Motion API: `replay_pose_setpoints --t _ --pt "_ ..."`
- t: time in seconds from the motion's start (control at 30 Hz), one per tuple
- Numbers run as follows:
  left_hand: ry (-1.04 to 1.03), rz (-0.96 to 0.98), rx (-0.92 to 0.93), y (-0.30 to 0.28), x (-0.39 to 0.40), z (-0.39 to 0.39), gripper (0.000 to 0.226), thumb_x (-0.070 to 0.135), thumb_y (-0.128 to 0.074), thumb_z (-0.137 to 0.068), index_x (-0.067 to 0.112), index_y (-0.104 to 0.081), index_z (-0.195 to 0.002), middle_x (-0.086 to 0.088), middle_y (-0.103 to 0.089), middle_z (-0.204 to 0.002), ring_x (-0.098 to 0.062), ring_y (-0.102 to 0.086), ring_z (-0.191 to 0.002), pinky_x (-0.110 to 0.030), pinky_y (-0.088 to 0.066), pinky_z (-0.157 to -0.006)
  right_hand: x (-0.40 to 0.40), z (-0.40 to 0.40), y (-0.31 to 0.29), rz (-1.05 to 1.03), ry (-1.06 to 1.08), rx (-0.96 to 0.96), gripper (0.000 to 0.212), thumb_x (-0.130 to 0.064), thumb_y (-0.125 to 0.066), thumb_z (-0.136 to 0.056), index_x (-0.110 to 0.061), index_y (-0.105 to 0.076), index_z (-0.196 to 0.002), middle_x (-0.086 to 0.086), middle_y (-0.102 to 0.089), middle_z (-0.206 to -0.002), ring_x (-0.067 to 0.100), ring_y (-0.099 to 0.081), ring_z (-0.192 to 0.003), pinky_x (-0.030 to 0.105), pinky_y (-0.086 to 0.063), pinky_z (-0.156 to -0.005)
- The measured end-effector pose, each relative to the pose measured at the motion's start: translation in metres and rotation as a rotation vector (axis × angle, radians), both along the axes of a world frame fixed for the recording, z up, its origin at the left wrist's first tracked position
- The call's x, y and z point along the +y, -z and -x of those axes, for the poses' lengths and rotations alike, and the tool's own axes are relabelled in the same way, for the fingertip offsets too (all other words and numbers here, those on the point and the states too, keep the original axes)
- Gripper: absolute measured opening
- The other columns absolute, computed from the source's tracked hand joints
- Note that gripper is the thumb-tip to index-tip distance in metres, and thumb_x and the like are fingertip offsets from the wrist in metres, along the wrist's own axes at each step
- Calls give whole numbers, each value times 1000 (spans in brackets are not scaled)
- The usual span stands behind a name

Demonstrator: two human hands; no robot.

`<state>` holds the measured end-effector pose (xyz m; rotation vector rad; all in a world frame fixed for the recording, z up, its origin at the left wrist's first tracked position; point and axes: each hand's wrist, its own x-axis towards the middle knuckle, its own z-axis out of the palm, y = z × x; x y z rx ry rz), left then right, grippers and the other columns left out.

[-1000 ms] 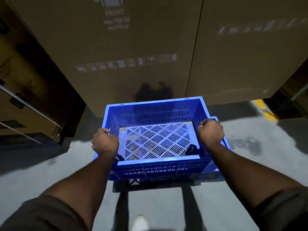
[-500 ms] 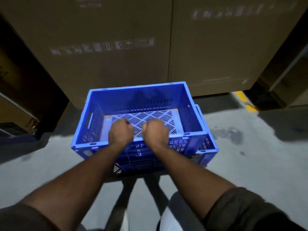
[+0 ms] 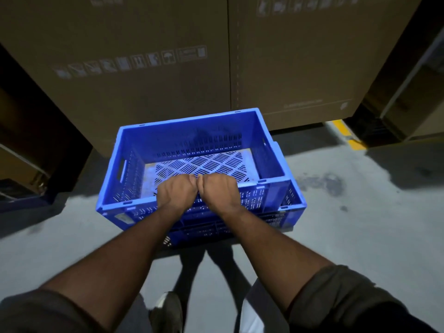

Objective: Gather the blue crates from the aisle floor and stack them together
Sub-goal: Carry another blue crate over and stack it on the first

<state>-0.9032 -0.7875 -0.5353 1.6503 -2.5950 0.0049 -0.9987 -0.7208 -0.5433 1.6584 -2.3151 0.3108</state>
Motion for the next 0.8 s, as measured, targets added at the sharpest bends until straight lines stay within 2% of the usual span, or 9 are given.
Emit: replay_pose_setpoints --t 0.17,0.27,0.3,0.37,0.53,0.67,0.8 --pt "182 -27 -102 -8 31 56 37 27 -34 -102 16 -69 -100 -8 -72 -106 -30 -67 -99 -36 -51 -78 25 57 4 57 57 49 30 -28 -80 -70 -16 -62 -50 0 -58 -42 20 -57 -36 19 -37 -38" --pt "305 13 -206 -5 44 85 31 20 -36 -101 18 -66 -106 -5 -71 -105 -27 -68 -95 -35 -51 -72 37 88 3 -3 75 -15 41 -34 -50 -94 -15 -67 -62 5 -68 -59 28 -66 -55 27 -37 -47" --pt "323 33 -229 -5 45 88 29 19 -36 -100 18 -65 -106 -4 -71 -102 -27 -68 -92 -34 -51 -69 38 94 5 -4 72 -49 46 -36 -40 -98 -15 -68 -68 5 -70 -67 29 -67 -63 29 -36 -52" --pt "326 39 -240 -5 45 89 28 17 -37 -100 17 -65 -102 -3 -70 -94 -25 -67 -83 -34 -54 -66 37 96 6 6 87 -73 52 -39 -32 -100 -16 -69 -72 5 -71 -72 29 -67 -68 30 -35 -55" --pt "369 64 -160 -8 48 81 27 19 -37 -100 17 -64 -93 -2 -68 -87 -24 -66 -78 -33 -51 -61 37 85 6 -24 132 -59 58 -40 -29 -101 -16 -66 -63 3 -68 -63 26 -64 -60 27 -31 -50" --pt "330 33 -50 -6 42 65 43 25 -28 -104 17 -64 -82 -4 -69 -79 -25 -65 -71 -37 -53 -63 34 68 5 -28 201 -53 59 -37 -34 -100 -16 -60 -52 4 -63 -52 25 -59 -47 26 -31 -45" --pt "239 17 8 0 38 54 59 36 -21 -104 15 -66 -71 -6 -67 -70 -25 -62 -64 -31 -41 -56 32 55 5 -24 240 -71 59 -38 -36 -100 -16 -59 -50 4 -58 -47 24 -54 -42 24 -30 -43"
